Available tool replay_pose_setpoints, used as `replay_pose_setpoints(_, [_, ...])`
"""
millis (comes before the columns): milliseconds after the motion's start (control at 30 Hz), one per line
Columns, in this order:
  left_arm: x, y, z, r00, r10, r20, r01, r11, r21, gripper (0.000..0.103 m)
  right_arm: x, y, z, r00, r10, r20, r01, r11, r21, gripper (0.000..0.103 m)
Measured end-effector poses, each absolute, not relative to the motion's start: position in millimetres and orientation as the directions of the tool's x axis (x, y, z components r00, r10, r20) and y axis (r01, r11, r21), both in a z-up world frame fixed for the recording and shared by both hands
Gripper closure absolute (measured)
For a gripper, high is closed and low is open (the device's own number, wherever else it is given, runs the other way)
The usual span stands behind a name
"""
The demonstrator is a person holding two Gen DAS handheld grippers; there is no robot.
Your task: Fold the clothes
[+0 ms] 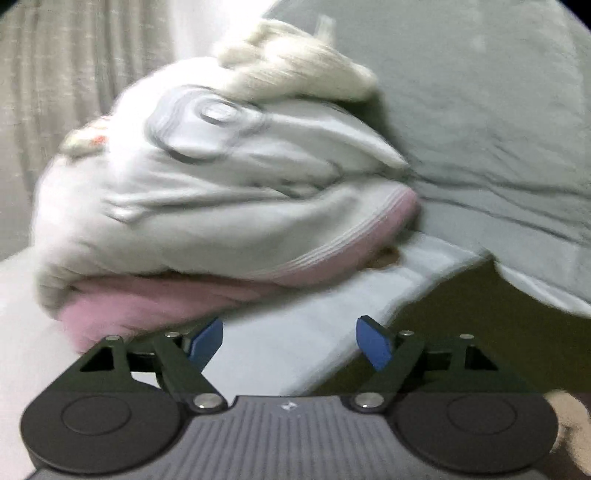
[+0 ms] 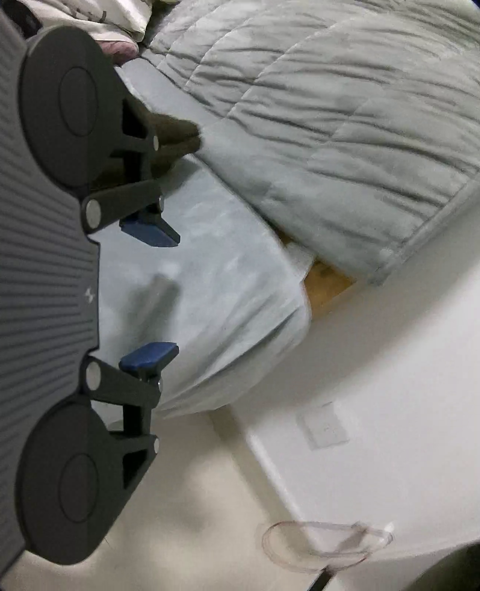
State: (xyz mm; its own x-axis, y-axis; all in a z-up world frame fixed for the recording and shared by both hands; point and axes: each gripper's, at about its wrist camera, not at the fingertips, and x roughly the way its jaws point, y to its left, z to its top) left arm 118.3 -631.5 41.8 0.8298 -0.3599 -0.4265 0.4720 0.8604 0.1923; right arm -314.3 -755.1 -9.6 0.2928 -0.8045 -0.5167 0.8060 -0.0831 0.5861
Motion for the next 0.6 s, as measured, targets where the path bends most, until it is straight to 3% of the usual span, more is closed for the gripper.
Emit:
replay_pose_setpoints(167, [104,-624,47,0.804,-0.414,-0.427,0.524,0.834,0.176,0.023,-283,-764,13,0.528,-0.766,-0.366,0.754,0.225,0.617,0.034])
replay_pose_setpoints(267, [80,-631,45,0.762,-0.502,-0.41,0.603,0.781,0.164,0.023,-247,-761,28,0.682,-0.661,-0.312,0.708,0.49,0.509,0.023])
replay_pose_setpoints(367, [60,-647,33,0.736,-0.524,-0.428,0.645,0.734,0.211,0.023,-206,-756,16,0.749,-0.529,-0.399,0.661,0.637,0.396,0.022])
replay_pose_setpoints(500, [52,-669,5,0.736,-0.47,-0.487,0.65,0.692,0.315,0.022,-191,-759,-7,0.606,-0.588,-0.536,0.771,0.601,0.213,0.023])
replay_pose_setpoints(600, [65,-671,-8,0.736,-0.448,-0.507,0.647,0.687,0.332,0.021,-209,-774,-8,0.546,-0.615,-0.569,0.827,0.502,0.252,0.019])
